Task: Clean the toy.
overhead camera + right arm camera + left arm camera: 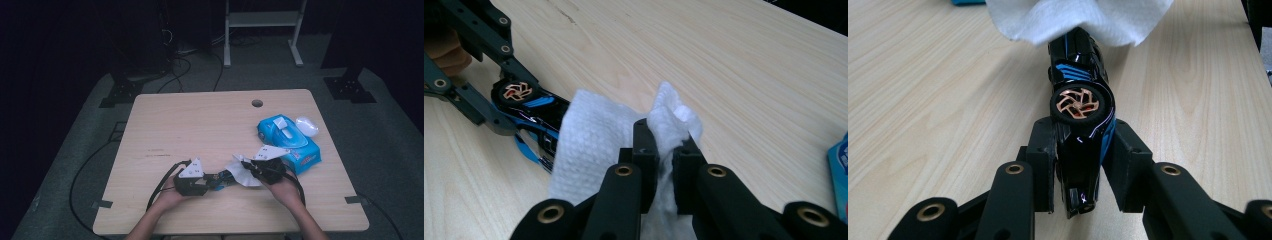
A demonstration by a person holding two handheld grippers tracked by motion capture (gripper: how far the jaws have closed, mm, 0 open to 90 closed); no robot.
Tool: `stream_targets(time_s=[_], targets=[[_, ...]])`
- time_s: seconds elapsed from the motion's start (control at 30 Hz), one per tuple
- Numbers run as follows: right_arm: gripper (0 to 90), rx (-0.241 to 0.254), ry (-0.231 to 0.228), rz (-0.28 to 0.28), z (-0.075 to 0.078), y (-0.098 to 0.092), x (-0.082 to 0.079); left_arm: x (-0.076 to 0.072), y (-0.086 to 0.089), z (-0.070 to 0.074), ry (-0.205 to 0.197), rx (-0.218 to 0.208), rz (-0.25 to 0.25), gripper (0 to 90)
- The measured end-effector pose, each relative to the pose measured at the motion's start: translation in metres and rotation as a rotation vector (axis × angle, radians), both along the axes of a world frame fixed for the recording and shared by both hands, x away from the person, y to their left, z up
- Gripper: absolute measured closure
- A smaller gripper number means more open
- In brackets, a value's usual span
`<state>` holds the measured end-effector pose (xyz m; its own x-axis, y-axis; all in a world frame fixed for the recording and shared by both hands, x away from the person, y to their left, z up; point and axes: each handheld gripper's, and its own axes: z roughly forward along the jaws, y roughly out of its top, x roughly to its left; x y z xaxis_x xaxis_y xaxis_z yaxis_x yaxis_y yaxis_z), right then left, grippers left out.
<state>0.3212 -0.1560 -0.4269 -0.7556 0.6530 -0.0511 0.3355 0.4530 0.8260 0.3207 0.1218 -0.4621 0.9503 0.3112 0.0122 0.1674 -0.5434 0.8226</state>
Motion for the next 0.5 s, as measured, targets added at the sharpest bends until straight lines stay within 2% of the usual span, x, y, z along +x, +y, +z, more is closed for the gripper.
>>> stream_targets(time_s=[0.1,0.17,0.23,0.37,0.47,0.5], targets=[[83.7,-0.009,-0.015,0.017,0.000,0.009,-0.002,0.000,-0.001,-0.001,0.001,-0.005,0.000,66.9],[83.6,0.000,-0.018,0.049,-0.001,0.018,-0.004,0.000,-0.001,-0.001,0.000,-0.003,0.001,66.9],[83.7,-0.015,-0.030,0.063,-0.001,0.022,-0.005,0.000,0.000,0.000,0.003,0.001,0.000,67.0],[83.8,-0.010,-0.013,0.037,-0.001,0.011,0.000,0.000,0.000,-0.001,0.002,0.002,-0.003,67.0],[82.8,0.031,0.018,0.012,-0.001,0.000,0.003,0.000,0.000,-0.001,0.004,-0.001,-0.003,66.9],[79.3,0.034,0.022,0.014,-0.001,0.000,0.004,0.000,0.000,-0.001,0.004,-0.001,-0.002,66.9]])
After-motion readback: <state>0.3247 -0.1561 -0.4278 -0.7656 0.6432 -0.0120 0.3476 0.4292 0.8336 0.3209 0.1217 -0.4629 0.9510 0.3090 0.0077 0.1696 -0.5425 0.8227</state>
